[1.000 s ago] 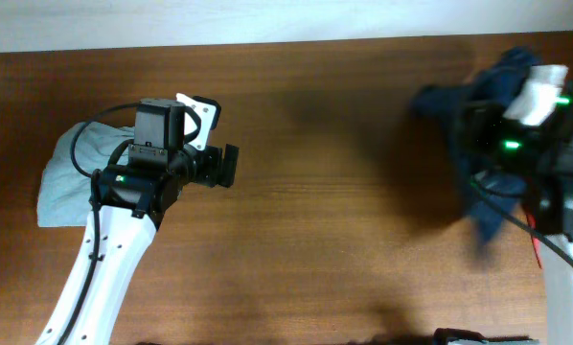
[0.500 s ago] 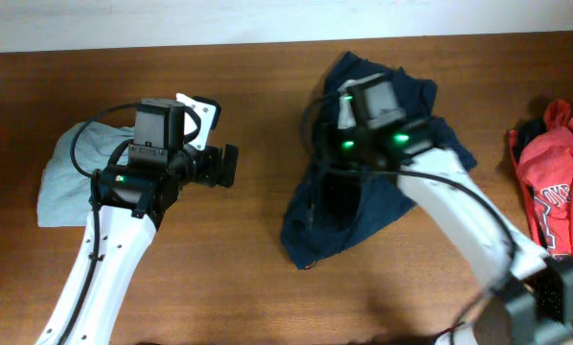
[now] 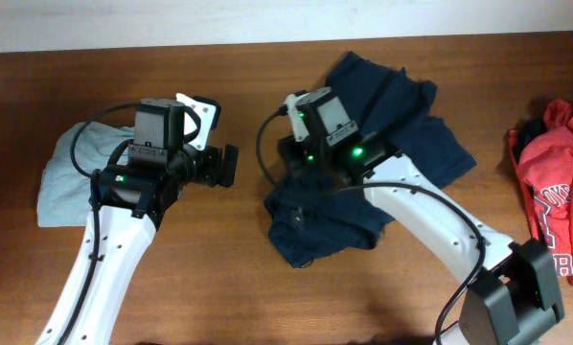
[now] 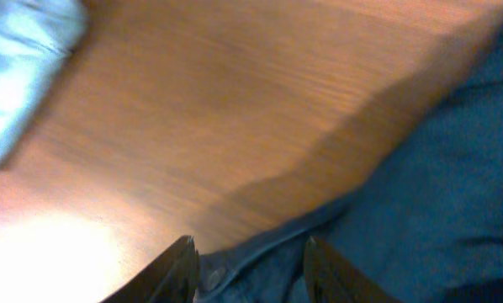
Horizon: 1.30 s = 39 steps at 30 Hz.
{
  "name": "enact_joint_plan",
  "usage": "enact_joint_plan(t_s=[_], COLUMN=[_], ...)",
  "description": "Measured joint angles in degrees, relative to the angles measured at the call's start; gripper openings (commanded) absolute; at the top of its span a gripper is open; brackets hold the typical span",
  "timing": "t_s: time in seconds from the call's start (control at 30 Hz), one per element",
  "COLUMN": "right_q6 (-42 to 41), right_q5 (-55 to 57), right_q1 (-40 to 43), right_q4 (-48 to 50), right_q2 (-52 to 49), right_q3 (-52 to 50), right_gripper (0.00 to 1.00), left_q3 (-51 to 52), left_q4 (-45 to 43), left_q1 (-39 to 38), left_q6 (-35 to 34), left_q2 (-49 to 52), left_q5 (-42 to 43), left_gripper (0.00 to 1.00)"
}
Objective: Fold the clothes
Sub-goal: 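Drag the navy shorts to table center with the right gripper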
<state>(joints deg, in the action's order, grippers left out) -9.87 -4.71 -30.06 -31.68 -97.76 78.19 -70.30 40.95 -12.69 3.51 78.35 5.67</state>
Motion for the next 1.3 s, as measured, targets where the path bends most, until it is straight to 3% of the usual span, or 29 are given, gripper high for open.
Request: enact_joint_plan(t_s=[0.17,0.27,0.43,0.53,0.83,1.1,1.17,1.23,1.3], right_q6=[-1.44,-5.99,-10.69,-12.11,-17.14,-17.16,-17.18,-17.40,-18.05], right_q5=[2.29,2.82,1.57,0.72,-2.45,-4.83,-6.80,-8.66,-10.05], right_q1=[8.26,14.73,21.29,21.73,21.40,21.40,21.40,21.40,21.40], right_q4=[-8.07,-13.97,-23.98,-25.03,-26.23,-22.43,-18.29,-15.52,-14.67], right_q2=[1.84,5.03,7.08,6.49,0.94,0.94,0.94,0.94,0.94], right_q3=[0.00,0.11,0.24,-1.05,-14.19,-21.88,-24.46,-25.83,-26.03], right_gripper=[0.48,0.55,0.57,0.61,0.61,0.63,0.58,0.28,0.14], left_q3=[0.00,-0.02,-0.04,-0.04,-0.11,-0.11,-0.11,-0.11,-0.11], left_q4=[-0.26,-0.31,-2.32,-3.72,-3.32,-4.07,-4.11,-4.13,-4.11], left_q1=[-1.18,-5.88,-14.67,-17.33,-17.79,-17.79,-17.79,-17.79,-17.79], left_q6=[6.86,12.15,15.69,16.52,15.96,15.58,15.58,15.56,15.58], left_q2=[0.31,1.88,5.14,5.66,5.66,5.66,5.66,5.66,5.66], left_q5=[10.73,14.99,9.03,4.39,-6.27,-8.81,-8.98,-9.16,-9.16], left_gripper=[0.99,0.96,0.96,0.96,0.97,0.97,0.97,0.97,0.97])
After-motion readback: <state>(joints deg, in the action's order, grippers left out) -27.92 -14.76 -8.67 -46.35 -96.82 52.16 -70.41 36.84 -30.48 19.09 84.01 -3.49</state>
